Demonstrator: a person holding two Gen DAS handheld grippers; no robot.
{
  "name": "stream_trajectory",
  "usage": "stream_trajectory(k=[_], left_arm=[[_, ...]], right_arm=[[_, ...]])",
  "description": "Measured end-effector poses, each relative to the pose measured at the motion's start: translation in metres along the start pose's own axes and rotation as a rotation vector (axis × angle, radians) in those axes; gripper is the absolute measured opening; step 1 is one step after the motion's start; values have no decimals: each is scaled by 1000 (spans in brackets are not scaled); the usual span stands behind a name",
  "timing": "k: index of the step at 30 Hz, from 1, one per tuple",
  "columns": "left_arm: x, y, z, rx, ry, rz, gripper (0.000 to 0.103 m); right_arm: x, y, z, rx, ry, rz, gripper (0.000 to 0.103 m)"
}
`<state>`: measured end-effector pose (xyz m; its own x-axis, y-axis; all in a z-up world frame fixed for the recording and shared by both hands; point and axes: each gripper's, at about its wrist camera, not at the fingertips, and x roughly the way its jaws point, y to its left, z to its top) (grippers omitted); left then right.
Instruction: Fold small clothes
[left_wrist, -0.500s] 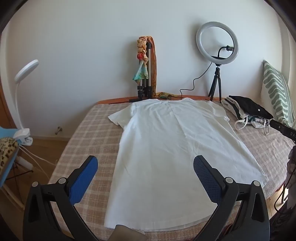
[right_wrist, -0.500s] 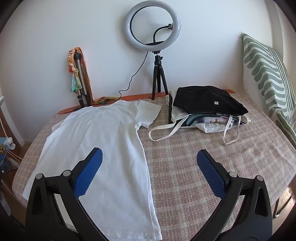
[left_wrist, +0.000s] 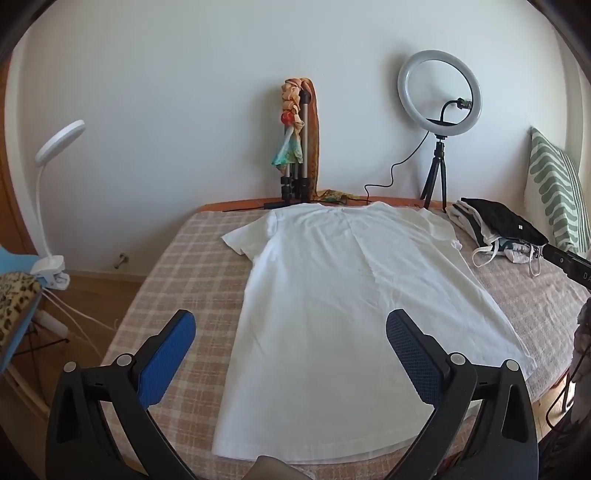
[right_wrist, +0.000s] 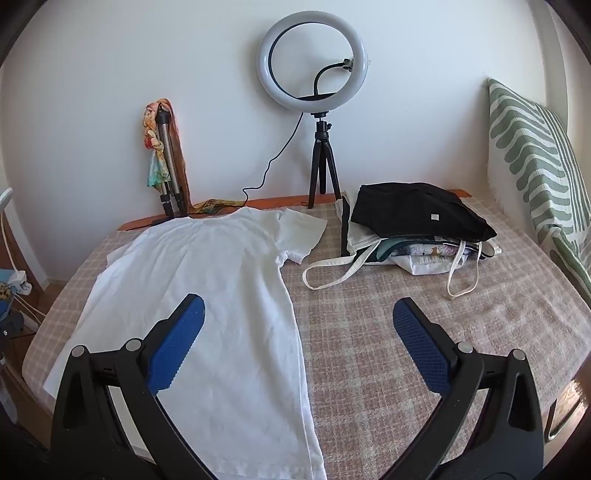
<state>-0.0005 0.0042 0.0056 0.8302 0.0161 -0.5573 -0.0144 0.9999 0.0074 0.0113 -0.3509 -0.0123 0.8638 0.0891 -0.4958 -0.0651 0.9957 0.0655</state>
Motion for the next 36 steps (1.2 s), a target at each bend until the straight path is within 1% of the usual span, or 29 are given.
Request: stream_trajectory(k=[5,19,36], left_arm=[[-4,0,2,-2,-14,2,103],[-5,0,5,-6,-22,6,103],[-5,1,4,-9,-16,6,103]], right_arm=[[0,1,1,0,0,2,103],[0,4,1,-3,-4,13,103],[-1,7,1,-12,-9,16,103]])
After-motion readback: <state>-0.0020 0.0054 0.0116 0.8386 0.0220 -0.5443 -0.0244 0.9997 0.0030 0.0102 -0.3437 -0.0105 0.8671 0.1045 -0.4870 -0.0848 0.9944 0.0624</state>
